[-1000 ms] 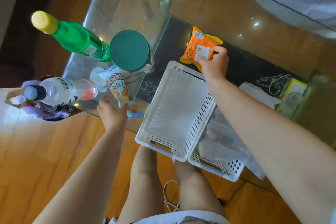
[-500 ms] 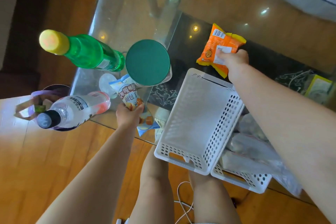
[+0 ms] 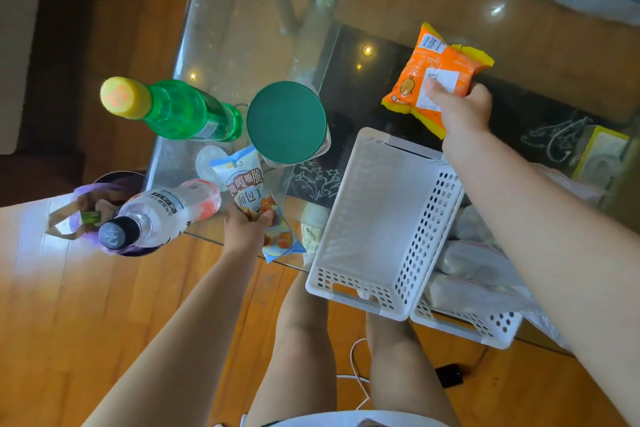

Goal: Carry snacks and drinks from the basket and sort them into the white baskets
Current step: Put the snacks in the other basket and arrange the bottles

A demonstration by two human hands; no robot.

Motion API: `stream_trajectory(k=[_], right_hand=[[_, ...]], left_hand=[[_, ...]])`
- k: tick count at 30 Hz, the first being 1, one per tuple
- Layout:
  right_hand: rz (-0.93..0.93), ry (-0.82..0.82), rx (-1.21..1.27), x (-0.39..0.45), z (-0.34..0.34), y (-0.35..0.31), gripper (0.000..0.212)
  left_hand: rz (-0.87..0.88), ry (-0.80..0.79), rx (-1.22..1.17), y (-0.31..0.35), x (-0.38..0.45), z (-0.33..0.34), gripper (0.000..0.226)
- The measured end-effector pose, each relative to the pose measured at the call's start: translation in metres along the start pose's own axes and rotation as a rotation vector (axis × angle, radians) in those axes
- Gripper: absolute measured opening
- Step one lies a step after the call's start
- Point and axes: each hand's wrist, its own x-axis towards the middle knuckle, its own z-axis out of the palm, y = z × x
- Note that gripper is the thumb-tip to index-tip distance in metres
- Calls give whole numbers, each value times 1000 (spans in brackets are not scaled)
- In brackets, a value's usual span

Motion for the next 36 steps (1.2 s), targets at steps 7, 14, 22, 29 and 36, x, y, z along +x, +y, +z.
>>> stream_trajectory(k=[7,14,22,29,36], right_hand=[[-196,-9,109,-84,-48,33,47],[-179,8,-36,-146,-59,102,49],[-120,89,-222,-153,-36,147,57],[-216,89,-213,-136,-22,159,49],[-156,23,-260,-119,-22,171,53]], left_hand=[[256,-37,-11,-21,-65,-17,39],[667,-11,204,-2,-101,-2,48],[717,-47,883,14,-95,75,41],[569,-43,1182,6,-71,112,41],[527,-43,1240,-2,-63,129,52]])
